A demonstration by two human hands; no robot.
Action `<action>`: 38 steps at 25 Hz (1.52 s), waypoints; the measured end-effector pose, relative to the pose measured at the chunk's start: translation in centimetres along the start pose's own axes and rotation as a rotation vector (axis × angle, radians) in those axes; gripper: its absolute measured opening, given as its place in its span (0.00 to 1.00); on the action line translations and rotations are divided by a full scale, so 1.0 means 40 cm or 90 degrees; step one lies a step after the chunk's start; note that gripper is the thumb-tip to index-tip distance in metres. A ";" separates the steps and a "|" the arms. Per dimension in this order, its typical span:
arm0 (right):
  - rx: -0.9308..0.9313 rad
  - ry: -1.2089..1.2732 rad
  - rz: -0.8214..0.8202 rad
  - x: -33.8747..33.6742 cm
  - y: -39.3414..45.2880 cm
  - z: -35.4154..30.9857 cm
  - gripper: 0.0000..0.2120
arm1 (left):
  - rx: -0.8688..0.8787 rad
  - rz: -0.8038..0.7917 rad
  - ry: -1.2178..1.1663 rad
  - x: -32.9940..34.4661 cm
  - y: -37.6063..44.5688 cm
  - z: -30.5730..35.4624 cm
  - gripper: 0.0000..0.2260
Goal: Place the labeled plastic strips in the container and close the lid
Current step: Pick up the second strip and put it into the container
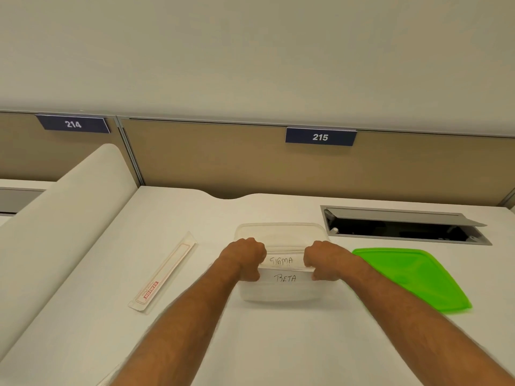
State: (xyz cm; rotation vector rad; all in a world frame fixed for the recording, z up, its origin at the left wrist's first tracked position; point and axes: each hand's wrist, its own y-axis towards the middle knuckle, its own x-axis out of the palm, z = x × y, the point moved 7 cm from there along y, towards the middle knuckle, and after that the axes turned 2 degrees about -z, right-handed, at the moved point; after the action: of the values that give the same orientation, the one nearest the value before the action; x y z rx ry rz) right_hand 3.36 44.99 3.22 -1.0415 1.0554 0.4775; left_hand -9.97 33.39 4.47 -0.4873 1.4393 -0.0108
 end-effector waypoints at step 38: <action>0.074 0.129 0.469 -0.026 -0.208 -0.104 0.44 | -0.059 0.358 0.030 -0.005 -0.207 -0.013 0.41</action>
State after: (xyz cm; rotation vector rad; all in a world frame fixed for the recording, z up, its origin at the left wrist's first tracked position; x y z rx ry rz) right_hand 7.17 37.62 7.56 -0.5775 1.6308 0.8987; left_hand -8.15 25.84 7.32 -0.1446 1.5854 0.4978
